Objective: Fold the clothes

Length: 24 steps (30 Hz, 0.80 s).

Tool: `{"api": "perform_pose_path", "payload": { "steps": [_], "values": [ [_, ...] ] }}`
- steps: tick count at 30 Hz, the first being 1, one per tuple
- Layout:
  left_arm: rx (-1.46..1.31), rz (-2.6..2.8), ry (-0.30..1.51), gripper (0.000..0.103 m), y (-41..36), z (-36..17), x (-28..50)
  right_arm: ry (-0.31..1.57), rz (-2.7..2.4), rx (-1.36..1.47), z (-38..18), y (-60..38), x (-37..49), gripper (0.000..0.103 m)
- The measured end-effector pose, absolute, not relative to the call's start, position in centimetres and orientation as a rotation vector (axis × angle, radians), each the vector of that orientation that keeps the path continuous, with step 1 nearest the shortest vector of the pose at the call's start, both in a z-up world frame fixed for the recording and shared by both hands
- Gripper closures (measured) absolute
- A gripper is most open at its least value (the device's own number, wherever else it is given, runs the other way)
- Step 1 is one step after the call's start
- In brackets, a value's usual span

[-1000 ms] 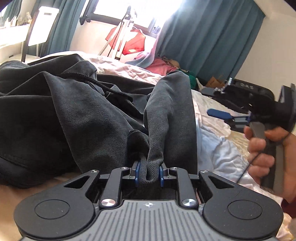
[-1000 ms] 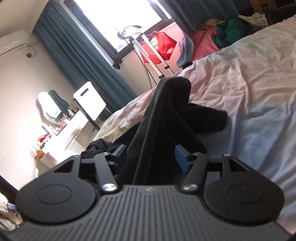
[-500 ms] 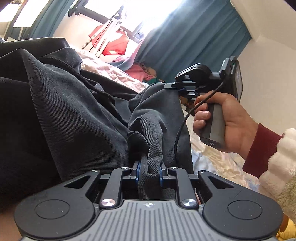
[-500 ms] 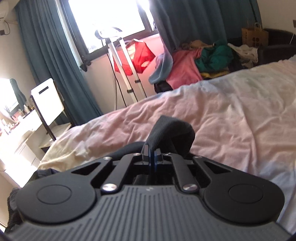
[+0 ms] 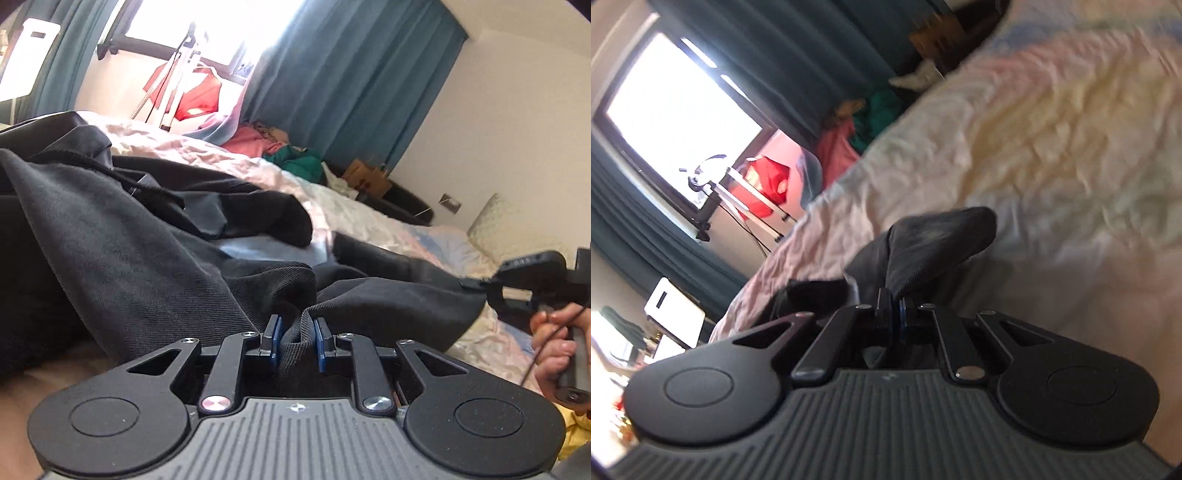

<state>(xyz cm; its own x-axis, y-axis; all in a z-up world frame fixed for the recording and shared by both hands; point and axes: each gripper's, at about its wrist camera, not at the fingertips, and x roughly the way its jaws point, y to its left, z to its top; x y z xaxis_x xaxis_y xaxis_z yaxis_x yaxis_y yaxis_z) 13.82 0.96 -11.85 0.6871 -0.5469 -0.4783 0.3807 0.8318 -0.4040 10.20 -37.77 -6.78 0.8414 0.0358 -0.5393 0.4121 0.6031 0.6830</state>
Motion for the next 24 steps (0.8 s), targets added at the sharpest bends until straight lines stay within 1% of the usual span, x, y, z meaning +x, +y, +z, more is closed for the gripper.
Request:
{"api": "perform_pose_path", "payload": {
  "steps": [1, 5, 6, 7, 8, 9, 10, 17, 21, 24],
  "values": [
    [-0.278, -0.511, 0.633, 0.084, 0.9, -11.9, 13.7, 0.611, -0.227, 0.995, -8.2, -38.6, 9.8, 0.094],
    [-0.264, -0.462, 0.643, 0.083, 1.0, -11.8, 13.2, 0.596, -0.145, 1.206, -10.4, -38.8, 8.8, 0.093],
    [-0.263, -0.453, 0.641, 0.083, 1.1, -11.8, 13.0, 0.587, -0.138, 1.231, -10.6, -38.9, 8.8, 0.089],
    [-0.268, -0.444, 0.641, 0.082, 1.2, -11.7, 12.6, 0.578, -0.125, 1.256, -10.9, -39.1, 8.9, 0.078],
    [-0.276, -0.434, 0.643, 0.082, 1.3, -11.7, 12.1, 0.571, -0.113, 1.277, -11.3, -39.3, 9.1, 0.072],
    [-0.285, -0.426, 0.645, 0.082, 1.5, -11.6, 11.6, 0.567, -0.097, 1.307, -11.7, -39.7, 9.4, 0.062],
    [-0.292, -0.420, 0.646, 0.082, 1.5, -11.5, 11.3, 0.570, -0.089, 1.331, -12.2, -39.9, 9.7, 0.059],
    [-0.275, -0.412, 0.623, 0.080, 1.3, -11.7, 11.0, 0.572, -0.172, 1.416, -14.8, -42.9, 12.2, 0.059],
    [-0.282, -0.413, 0.620, 0.079, 1.2, -12.0, 11.2, 0.593, -0.206, 1.458, -17.6, -44.5, 13.8, 0.059],
    [-0.284, -0.414, 0.617, 0.078, 1.1, -12.2, 11.3, 0.597, -0.204, 1.469, -19.0, -45.1, 14.7, 0.061]
  ]
}}
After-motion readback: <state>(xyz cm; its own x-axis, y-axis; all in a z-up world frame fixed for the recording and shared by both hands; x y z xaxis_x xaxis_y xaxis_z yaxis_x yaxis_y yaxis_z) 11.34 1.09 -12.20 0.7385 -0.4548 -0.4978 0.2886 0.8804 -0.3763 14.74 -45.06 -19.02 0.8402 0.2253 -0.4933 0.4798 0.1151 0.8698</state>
